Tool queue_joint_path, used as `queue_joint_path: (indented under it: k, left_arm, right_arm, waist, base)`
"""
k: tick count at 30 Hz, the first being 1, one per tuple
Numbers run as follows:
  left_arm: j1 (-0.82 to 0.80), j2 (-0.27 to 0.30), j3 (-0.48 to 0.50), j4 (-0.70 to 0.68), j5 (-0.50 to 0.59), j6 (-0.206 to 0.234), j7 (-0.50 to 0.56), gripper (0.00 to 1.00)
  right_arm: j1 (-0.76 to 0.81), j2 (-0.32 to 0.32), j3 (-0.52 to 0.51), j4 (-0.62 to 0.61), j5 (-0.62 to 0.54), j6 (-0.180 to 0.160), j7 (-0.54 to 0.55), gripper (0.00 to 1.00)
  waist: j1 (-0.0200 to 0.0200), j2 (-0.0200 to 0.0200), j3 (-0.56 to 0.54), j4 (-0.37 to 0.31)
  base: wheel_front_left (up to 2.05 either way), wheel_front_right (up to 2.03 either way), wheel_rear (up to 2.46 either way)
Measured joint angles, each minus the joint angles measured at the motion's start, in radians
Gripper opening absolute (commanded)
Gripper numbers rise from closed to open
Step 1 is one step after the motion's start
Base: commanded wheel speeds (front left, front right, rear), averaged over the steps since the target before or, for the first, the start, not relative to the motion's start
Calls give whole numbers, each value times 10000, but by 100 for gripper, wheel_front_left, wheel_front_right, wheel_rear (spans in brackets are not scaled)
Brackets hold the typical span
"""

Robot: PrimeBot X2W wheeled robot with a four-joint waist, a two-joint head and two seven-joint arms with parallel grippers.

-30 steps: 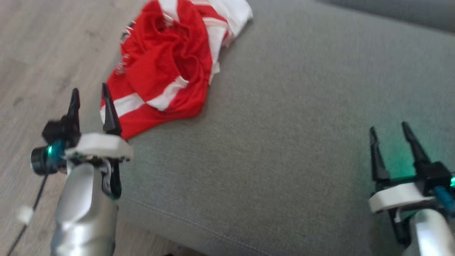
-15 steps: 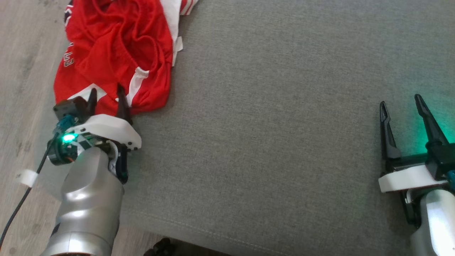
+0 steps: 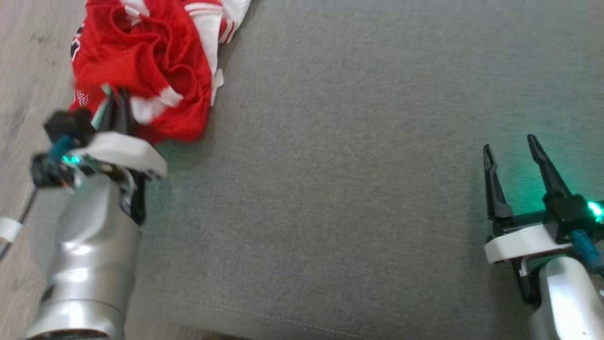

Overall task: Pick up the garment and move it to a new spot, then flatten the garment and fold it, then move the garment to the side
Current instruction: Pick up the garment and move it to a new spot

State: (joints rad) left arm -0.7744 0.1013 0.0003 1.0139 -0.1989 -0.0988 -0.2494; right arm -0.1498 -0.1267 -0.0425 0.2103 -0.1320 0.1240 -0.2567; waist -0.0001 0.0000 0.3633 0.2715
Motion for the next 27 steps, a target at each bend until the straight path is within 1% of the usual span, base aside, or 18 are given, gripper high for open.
queue_joint_path:
  k: [2, 4, 8, 12, 15, 20, 24, 27]
  left_arm:
    - [-1, 173, -8, -757, 77, 27, -2, 0]
    - [2, 401, -35, -1498, 263, 157, -10, 0]
    - [29, 732, -301, -2575, 593, 278, 17, 0]
    - [30, 905, -698, -3586, 848, 265, 750, 0]
    - [29, 1045, -1068, -4312, 961, 90, 1413, 0]
    - [-112, 989, -1960, -5530, 965, -123, 2464, 0]
    - [-779, 667, -2905, -6038, 959, -257, 3020, 0]
    - [-1477, 347, -3486, -6027, 849, -261, 3200, 0]
  right_arm:
    - [10, 84, 61, 10, 0, 0, 0, 100]
    - [23, 244, 161, 23, 0, 0, 0, 100]
    - [308, 525, 362, 144, 44, 0, 2, 100]
    - [951, 667, 408, 299, 232, 0, 2, 100]
    - [1346, 746, 416, 376, 380, 0, 2, 100]
    - [1778, 790, 571, 405, 849, 0, 2, 100]
    - [1872, 794, 677, 405, 1055, 0, 2, 100]
    - [1872, 798, 673, 397, 1166, 0, 4, 100]
  waist:
    - [0, 0, -223, -149]
    - [0, 0, -468, -351]
    - [-1, 0, -1115, -814]
    - [-1, 0, -1903, -1351]
    - [-1, 0, -2519, -1796]
    - [-1, 1, -3302, -2727]
    - [-1, 1, -3750, -3477]
    - [-1, 1, -3988, -4006]
  base:
    - [0, 0, 0]
    - [0, 0, 0]
    - [0, 0, 0]
    - [0, 0, 0]
    - [0, 0, 0]
    - [0, 0, 0]
    - [0, 0, 0]
    - [0, 0, 0]
